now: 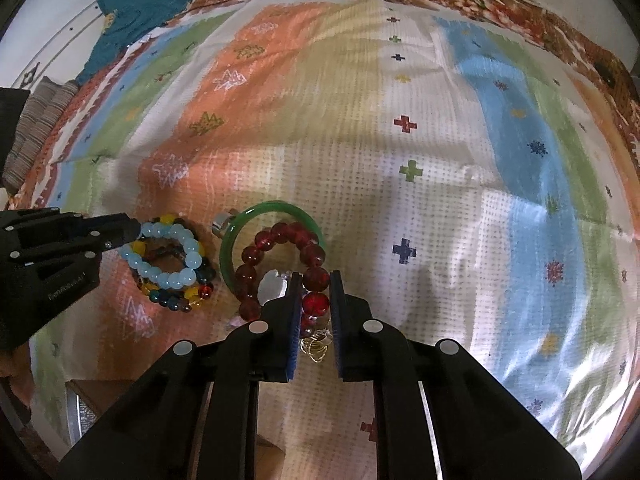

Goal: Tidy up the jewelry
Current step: 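Close left tool on light blue bead bracelet while right tool grasps red bead bracelet, then lift both held bracelets and carry them over the silver tin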

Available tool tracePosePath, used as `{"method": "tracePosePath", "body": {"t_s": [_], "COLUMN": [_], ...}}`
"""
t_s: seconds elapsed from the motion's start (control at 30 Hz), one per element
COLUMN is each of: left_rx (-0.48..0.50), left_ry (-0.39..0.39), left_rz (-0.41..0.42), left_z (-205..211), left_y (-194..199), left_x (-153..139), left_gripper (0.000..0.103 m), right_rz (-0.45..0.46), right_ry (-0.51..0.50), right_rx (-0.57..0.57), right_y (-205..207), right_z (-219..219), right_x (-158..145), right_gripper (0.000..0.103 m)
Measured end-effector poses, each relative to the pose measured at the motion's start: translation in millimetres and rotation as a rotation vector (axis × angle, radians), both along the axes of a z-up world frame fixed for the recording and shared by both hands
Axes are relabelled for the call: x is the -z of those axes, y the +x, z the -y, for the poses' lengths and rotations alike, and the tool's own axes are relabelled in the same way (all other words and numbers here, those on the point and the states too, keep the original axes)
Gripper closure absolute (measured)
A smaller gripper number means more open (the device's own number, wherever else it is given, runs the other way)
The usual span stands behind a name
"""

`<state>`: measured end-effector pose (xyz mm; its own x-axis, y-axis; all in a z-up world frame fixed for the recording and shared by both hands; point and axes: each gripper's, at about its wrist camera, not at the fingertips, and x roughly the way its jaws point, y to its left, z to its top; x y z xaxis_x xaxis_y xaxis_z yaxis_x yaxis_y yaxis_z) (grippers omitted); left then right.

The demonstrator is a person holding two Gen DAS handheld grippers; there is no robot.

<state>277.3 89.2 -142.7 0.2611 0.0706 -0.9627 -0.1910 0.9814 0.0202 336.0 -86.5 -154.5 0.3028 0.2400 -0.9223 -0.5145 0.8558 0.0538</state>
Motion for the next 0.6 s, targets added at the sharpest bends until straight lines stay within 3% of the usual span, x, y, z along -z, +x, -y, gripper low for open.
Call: {"method": "tracePosePath", "body": {"t_s": [0.43, 0.5, 0.6], "left_rx": [0.015, 0.02, 0.023], "left_ry": [0.002, 0.009, 0.009], "left_rz": [0.094, 0.104, 0.117], "left_z": [1, 4, 8], "left_y": [-11, -13, -16], "left_x": [-44, -48, -54], "left_gripper": [0.094, 0.103, 0.103], "right_rz": [0.081, 0.093, 0.105], "right_ry": [0.007, 0.015, 0.021], "right_rx": [-0.01, -0.014, -0.014], "right_y": [-11, -14, -18], "right_z": [5, 5, 6], "right_x": [-32, -38, -44], "right_gripper": [0.089, 0.089, 0.089]}}
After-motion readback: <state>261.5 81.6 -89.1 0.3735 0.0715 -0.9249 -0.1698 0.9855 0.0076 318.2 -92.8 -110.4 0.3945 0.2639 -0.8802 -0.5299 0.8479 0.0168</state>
